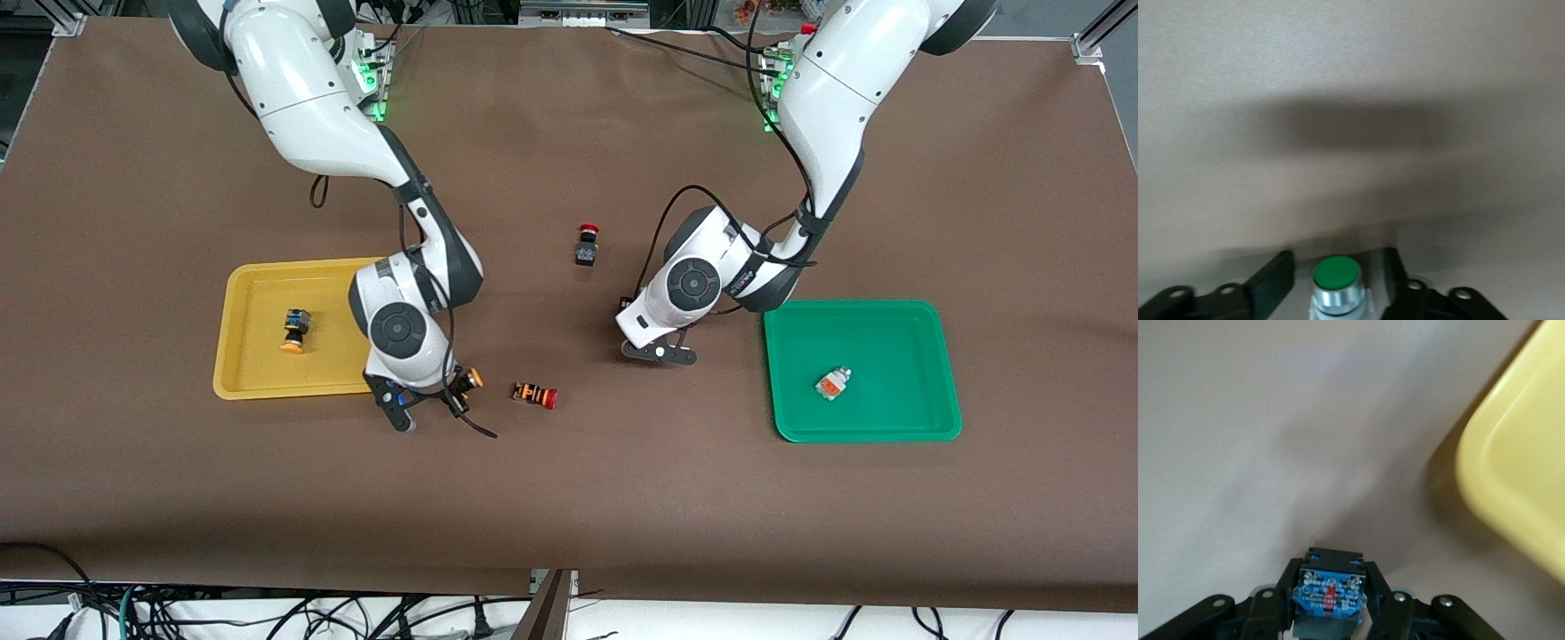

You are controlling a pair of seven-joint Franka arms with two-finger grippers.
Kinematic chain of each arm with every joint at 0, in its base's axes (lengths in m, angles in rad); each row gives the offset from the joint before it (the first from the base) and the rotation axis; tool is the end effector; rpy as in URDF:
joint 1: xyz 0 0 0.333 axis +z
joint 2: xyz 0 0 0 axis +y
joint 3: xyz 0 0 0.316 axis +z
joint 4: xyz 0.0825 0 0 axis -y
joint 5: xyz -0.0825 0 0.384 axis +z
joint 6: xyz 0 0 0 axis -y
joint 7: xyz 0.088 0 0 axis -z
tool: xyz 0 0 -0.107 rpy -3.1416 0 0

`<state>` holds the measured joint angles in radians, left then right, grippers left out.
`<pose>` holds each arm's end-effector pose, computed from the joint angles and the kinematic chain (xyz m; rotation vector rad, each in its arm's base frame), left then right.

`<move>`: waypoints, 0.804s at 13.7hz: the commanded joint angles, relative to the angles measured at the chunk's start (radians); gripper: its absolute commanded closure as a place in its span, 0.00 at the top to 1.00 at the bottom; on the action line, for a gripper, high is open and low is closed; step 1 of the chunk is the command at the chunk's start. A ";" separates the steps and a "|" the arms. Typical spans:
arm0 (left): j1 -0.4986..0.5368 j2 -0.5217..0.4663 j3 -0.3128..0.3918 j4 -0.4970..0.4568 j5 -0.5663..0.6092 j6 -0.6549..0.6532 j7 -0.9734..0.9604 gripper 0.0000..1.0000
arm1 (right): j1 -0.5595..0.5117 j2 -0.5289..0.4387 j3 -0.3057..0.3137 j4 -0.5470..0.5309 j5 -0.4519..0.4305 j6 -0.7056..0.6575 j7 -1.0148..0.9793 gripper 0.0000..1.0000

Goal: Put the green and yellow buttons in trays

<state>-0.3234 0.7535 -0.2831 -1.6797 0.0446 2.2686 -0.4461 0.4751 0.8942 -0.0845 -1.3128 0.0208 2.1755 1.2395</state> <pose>0.5542 -0.3631 0.1654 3.0449 -0.2003 -0.3055 0.6791 0.2960 0.1966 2.8245 -1.2452 0.0252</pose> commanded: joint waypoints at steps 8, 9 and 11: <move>-0.003 -0.013 0.005 -0.006 0.023 -0.026 0.000 0.18 | -0.165 -0.175 -0.024 -0.014 0.105 -0.336 -0.717 0.00; -0.002 -0.016 0.005 0.005 0.023 -0.049 0.000 0.17 | -0.165 -0.182 -0.024 -0.038 0.105 -0.326 -0.745 0.00; 0.029 -0.046 0.010 0.027 0.023 -0.105 0.026 0.14 | -0.165 -0.196 -0.026 -0.080 0.103 -0.318 -0.781 0.00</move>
<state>-0.3243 0.7464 -0.2780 -1.6676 0.0446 2.2360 -0.4441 0.3069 0.7435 -0.1070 -1.3181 0.1094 1.8444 0.5150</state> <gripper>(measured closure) 0.678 0.573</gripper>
